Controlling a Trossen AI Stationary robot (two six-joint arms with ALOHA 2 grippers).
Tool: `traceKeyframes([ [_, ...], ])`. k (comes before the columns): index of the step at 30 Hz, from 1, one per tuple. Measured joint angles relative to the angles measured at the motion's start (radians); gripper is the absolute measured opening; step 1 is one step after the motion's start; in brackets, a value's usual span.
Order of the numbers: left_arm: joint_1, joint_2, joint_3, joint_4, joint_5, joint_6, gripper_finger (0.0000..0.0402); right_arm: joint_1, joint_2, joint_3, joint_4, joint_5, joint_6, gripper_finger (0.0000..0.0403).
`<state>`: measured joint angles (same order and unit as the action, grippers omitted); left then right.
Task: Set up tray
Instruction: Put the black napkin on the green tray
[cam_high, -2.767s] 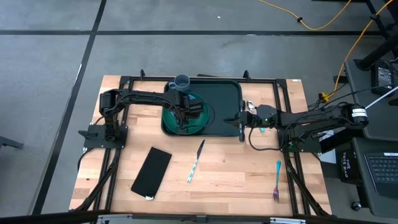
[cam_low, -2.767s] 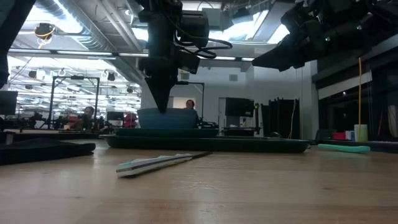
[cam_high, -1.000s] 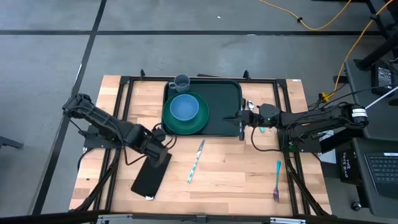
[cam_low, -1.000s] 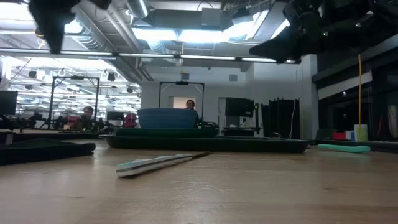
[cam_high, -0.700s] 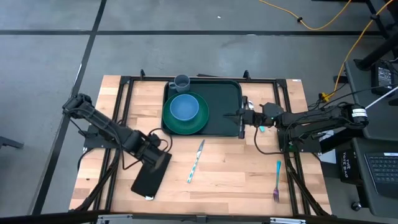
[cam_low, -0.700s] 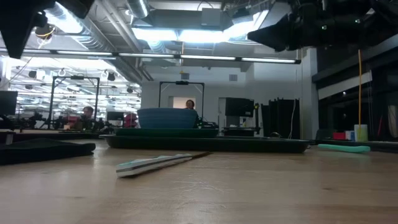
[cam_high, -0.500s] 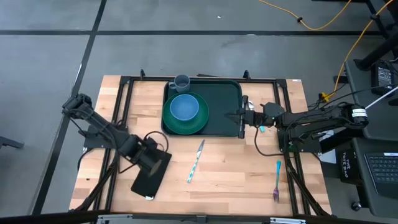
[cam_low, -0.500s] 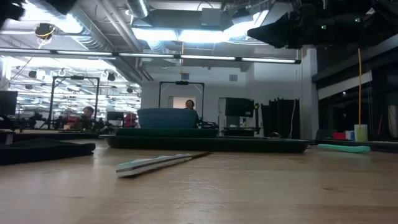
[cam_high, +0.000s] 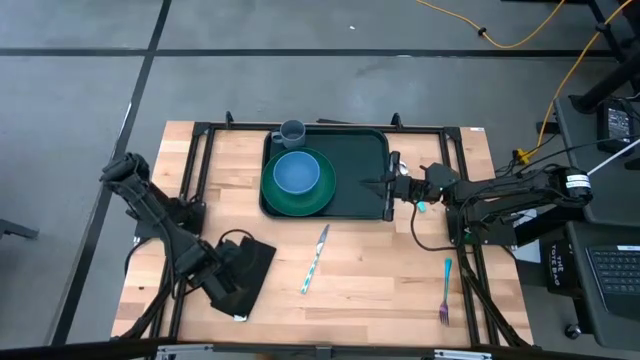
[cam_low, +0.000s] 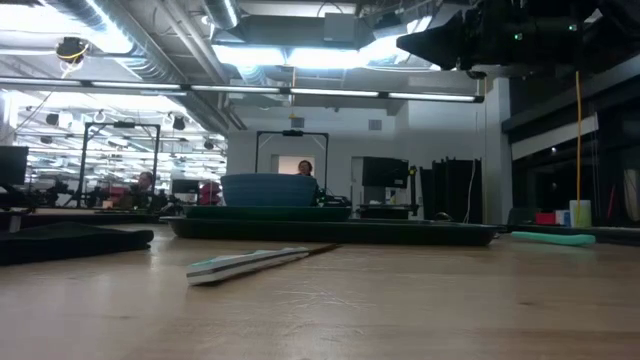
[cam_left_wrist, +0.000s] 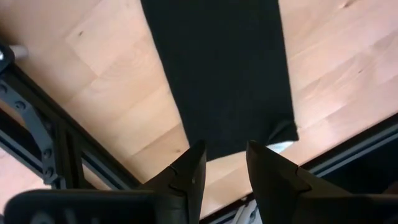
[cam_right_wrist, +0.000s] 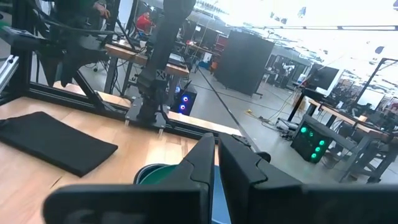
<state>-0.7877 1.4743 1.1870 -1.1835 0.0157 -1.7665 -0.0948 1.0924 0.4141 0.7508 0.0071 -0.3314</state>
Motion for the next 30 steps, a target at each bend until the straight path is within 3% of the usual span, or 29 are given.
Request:
traceKeyframes([
  [9, -0.048, 0.012, 0.0, -0.025, -0.03, 0.09, 0.0107, 0.0, 0.0, 0.002, 0.056, 0.0, 0.127, 0.0028],
  [15, -0.093, 0.012, 0.0, -0.032, -0.064, 0.114, 0.0109, 0.001, 0.001, 0.002, -0.054, -0.001, 0.275, 0.0028],
  [18, -0.111, 0.012, 0.0, -0.032, -0.059, 0.146, 0.0108, 0.0, 0.0, 0.002, -0.05, -0.001, 0.271, 0.0028],
  [25, -0.163, 0.019, 0.0, -0.032, -0.161, 0.275, 0.01, 0.001, 0.0, 0.002, -0.09, -0.001, 0.276, 0.0028],
  [30, -0.202, 0.081, 0.0, -0.037, -0.153, 0.393, 0.0102, 0.001, 0.0, 0.002, -0.11, -0.001, 0.325, 0.0028],
])
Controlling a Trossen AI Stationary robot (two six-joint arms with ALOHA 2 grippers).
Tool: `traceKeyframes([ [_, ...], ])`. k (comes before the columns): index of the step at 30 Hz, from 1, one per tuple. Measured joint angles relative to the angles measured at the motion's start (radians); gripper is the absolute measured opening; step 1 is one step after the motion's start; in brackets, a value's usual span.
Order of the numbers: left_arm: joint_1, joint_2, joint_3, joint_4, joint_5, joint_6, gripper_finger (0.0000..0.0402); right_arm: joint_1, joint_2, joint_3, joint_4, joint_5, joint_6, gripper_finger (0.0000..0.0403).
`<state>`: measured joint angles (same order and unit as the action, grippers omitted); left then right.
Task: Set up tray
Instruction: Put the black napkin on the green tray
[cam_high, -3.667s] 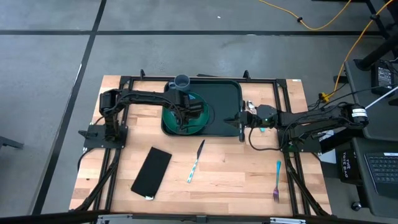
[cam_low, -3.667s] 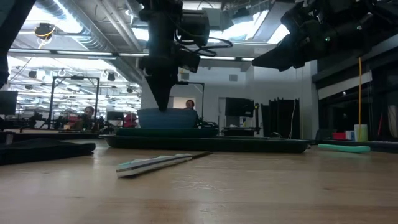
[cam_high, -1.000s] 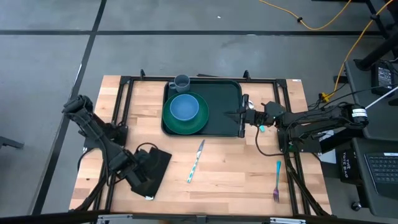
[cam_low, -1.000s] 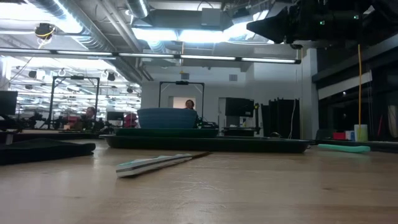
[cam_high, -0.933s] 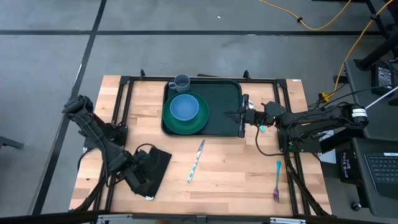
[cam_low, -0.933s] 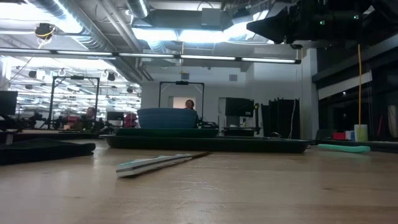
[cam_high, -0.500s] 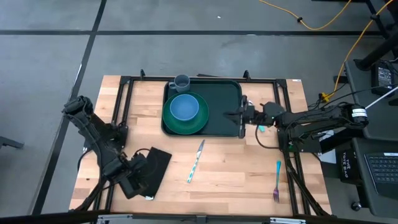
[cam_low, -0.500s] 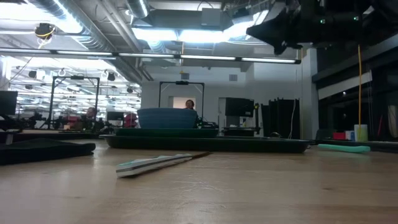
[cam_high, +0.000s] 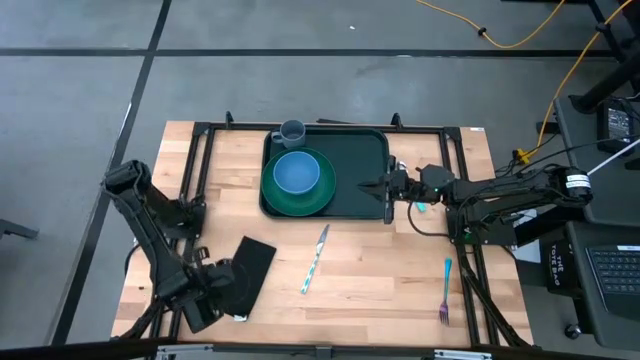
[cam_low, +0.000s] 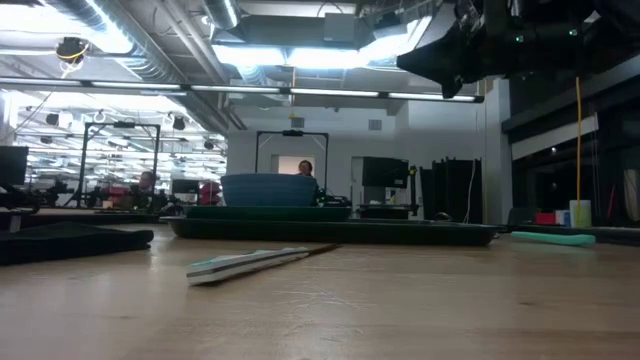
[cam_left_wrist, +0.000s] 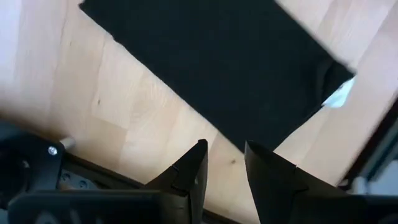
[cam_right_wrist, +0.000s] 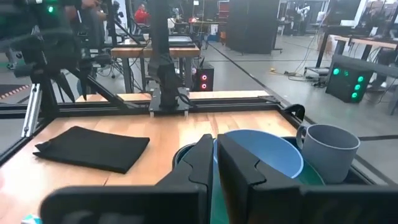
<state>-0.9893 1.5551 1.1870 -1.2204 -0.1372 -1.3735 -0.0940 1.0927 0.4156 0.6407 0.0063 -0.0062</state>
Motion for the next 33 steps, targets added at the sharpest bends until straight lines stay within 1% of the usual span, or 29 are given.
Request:
traceKeyframes([
  [4, -0.013, 0.057, 0.006, 0.014, 0.074, 0.024, 0.0098, 0.0, 0.0, 0.0, 0.003, 0.0, 0.008, 0.0028],
  [7, -0.016, 0.094, 0.031, 0.031, 0.108, 0.039, 0.009, 0.0, 0.0, 0.0, 0.002, 0.0, 0.056, 0.0028],
  [10, -0.025, 0.134, 0.081, 0.052, 0.091, 0.085, 0.0075, 0.01, 0.0, 0.0, 0.0, 0.001, 0.069, 0.0028],
  [15, -0.051, 0.217, 0.208, 0.031, 0.022, 0.184, 0.0038, 0.046, 0.0, 0.0, -0.006, 0.001, 0.001, 0.0028],
  [20, -0.084, 0.291, 0.299, -0.044, 0.03, 0.207, 0.0005, 0.065, 0.0, 0.0, -0.007, 0.001, 0.001, 0.0028],
  [25, -0.118, 0.318, 0.308, -0.073, 0.119, 0.185, 0.0005, 0.079, 0.0, 0.0, -0.011, 0.001, 0.003, 0.0028],
  [27, -0.134, 0.323, 0.308, -0.073, 0.134, 0.189, 0.0007, 0.08, 0.0, 0.0, -0.011, 0.001, 0.006, 0.0028],
  [31, -0.162, 0.325, 0.308, -0.072, 0.117, 0.216, 0.0007, 0.08, 0.0, -0.001, -0.018, 0.001, 0.045, 0.0028],
  [33, -0.173, 0.325, 0.308, -0.071, 0.085, 0.229, 0.0006, 0.08, 0.0, -0.001, -0.029, 0.001, 0.057, 0.0028],
])
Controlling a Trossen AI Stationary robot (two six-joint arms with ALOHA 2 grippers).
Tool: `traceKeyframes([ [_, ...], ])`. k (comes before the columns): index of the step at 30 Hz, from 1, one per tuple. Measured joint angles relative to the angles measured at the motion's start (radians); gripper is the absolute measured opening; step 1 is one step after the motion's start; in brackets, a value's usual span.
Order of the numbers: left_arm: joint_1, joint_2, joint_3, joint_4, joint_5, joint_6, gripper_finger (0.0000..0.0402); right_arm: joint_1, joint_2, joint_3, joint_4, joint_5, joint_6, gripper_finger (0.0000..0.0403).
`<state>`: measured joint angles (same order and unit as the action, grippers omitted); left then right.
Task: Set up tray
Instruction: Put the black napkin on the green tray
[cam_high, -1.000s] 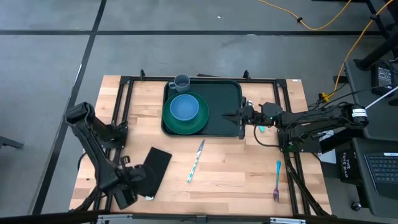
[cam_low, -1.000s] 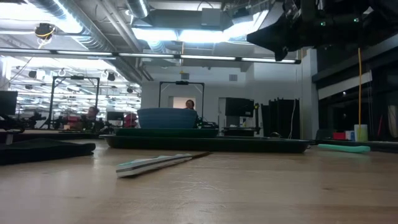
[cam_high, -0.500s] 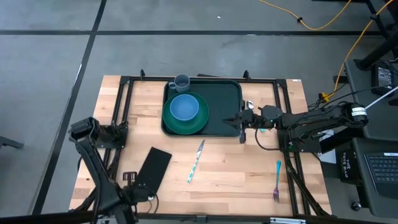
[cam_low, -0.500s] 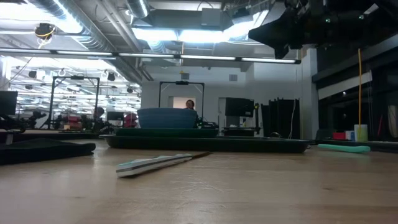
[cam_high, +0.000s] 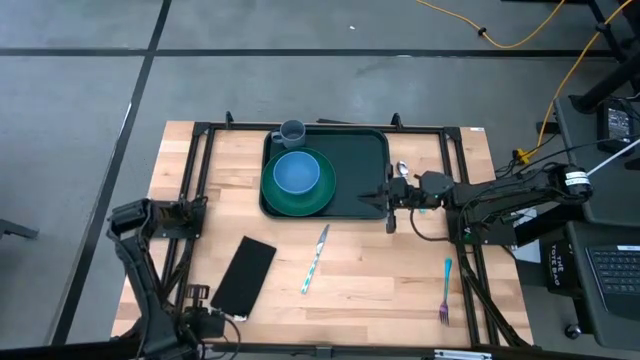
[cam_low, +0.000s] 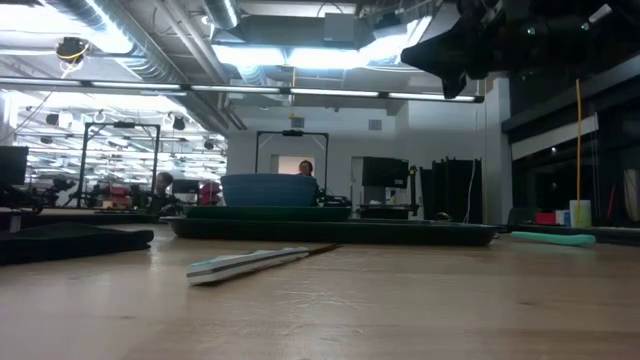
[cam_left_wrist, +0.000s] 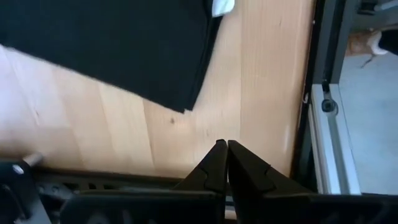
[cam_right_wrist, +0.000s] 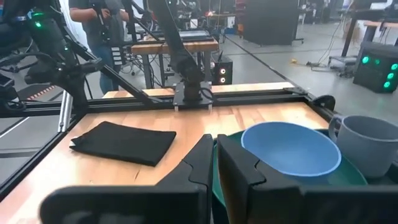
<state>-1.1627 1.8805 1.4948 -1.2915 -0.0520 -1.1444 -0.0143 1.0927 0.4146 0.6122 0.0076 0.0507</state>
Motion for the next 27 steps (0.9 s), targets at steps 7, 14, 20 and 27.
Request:
traceKeyframes([
  [7, -0.015, 0.0, 0.0, 0.001, -0.072, 0.077, 0.0014, 0.0, 0.0, 0.0, -0.017, 0.0, 0.024, 0.0028],
  [14, -0.016, 0.0, -0.001, -0.002, -0.089, 0.111, 0.0053, 0.0, 0.0, 0.0, -0.02, 0.0, 0.022, 0.0028],
  [20, -0.016, 0.0, -0.002, -0.006, -0.122, 0.111, 0.0104, 0.0, 0.0, 0.0, -0.023, 0.0, 0.02, 0.0028],
  [27, -0.027, 0.003, -0.071, 0.025, -0.135, 0.201, 0.0157, 0.0, 0.0, 0.0, -0.086, 0.0, 0.029, 0.0028],
])
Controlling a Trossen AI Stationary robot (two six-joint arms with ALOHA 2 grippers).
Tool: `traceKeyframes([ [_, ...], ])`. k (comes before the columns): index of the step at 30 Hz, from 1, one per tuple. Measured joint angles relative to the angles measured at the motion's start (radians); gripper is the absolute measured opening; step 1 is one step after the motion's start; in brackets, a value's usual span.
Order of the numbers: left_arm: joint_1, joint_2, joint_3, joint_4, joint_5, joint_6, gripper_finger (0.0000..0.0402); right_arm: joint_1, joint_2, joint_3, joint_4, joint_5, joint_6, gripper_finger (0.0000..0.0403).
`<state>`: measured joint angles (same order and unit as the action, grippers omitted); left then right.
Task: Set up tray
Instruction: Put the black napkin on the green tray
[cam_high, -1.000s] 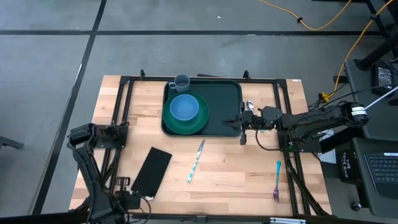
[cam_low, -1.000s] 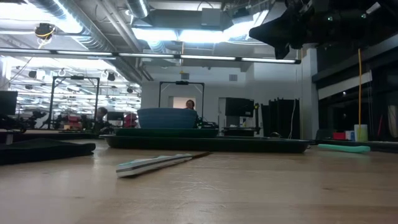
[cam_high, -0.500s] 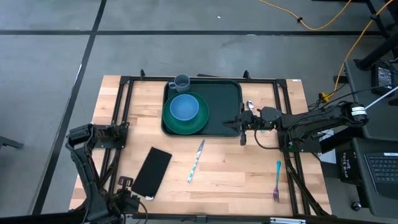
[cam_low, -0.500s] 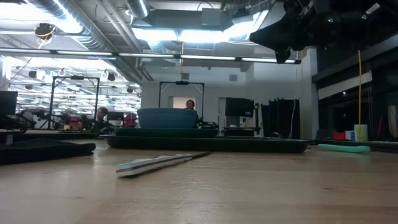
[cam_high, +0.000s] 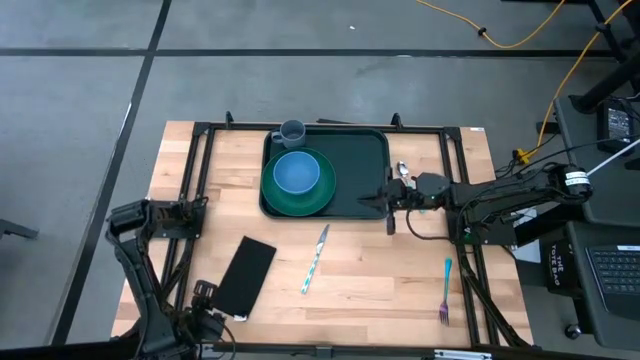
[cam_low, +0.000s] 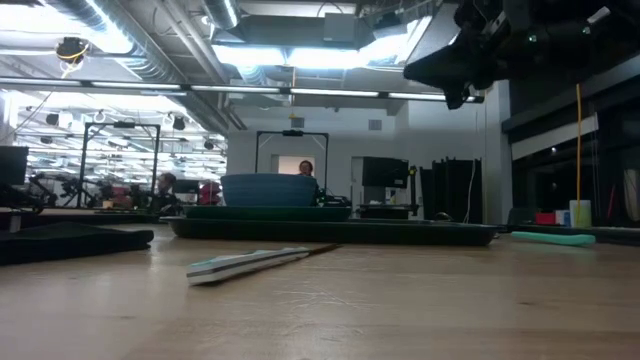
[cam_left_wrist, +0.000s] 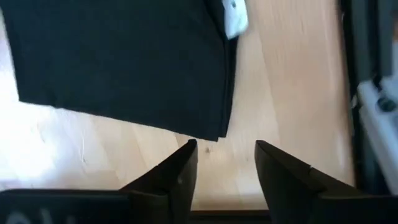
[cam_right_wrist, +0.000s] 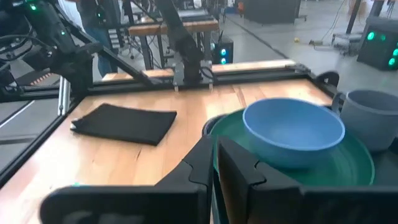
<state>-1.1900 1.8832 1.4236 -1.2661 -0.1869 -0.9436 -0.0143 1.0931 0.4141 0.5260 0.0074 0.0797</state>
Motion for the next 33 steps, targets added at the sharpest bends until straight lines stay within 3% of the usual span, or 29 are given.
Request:
traceKeyframes([
  [9, -0.002, 0.001, -0.103, 0.062, -0.003, 0.13, 0.0169, 0.0, 0.0, 0.0, -0.042, 0.0, 0.026, 0.0028],
  [33, -0.008, -0.006, -0.289, 0.252, 0.05, 0.207, 0.0171, 0.0, 0.0, 0.0, -0.04, 0.0, 0.025, 0.0028],
])
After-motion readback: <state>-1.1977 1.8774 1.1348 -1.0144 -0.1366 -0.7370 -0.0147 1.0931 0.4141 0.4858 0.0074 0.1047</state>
